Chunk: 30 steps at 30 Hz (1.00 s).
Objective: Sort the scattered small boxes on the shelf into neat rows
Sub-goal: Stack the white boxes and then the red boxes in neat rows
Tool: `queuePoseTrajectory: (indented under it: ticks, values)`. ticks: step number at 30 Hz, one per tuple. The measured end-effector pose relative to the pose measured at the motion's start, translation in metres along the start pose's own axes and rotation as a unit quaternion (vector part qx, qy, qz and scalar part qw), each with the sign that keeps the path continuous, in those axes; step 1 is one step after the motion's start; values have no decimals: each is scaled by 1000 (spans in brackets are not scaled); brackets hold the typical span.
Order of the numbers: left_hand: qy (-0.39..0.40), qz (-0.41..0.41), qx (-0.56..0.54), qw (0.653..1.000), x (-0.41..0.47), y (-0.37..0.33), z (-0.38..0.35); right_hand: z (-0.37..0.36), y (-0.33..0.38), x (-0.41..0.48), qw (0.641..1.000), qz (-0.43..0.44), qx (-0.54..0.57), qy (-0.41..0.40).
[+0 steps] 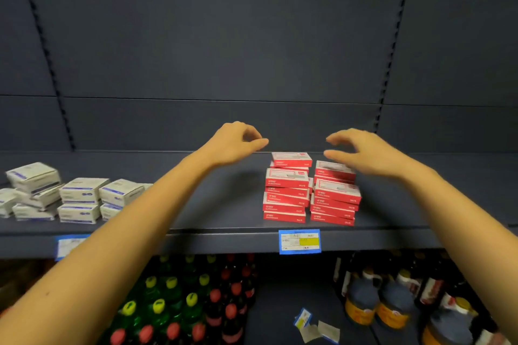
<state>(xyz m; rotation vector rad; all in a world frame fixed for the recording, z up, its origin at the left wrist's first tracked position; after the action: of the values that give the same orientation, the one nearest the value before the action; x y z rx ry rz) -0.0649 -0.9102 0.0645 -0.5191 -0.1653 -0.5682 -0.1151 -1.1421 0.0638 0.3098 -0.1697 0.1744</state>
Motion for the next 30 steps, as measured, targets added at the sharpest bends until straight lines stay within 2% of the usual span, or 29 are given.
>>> queuePoseTrajectory:
  ticks: [3, 8, 13, 23, 30]
  values:
    - [-28, 37, 42, 998, -25, 24, 28, -4, 44, 14, 997, 76, -1, -22]
    - [-66, 100, 79, 990, -82, 66, 74, -33, 130, 36, 980, 198, 1, -14]
    - [-93, 153, 98, 979, -140, 103, 114, -68, 206, 50, 963, 267, 18, 12]
    - [-38, 147, 60, 987, -196, 190, 167, -119, 293, 77, 960, 270, 28, 61]
    - [42, 79, -11, 996, -195, 249, 176, -139, 327, 92, 967, 238, 9, 86]
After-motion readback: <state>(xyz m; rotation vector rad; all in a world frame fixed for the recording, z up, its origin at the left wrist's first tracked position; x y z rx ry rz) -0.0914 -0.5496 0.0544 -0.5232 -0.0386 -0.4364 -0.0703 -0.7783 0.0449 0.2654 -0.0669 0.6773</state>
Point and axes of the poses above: each hand's wrist, its own x-axis towards the middle knuckle, its own z-axis out of the back of the hand, y = z × x, the point moved 3 cm from there along x, towards the middle knuckle, and after that the axes turned 9 degrees about y, right-handed, at the moved point
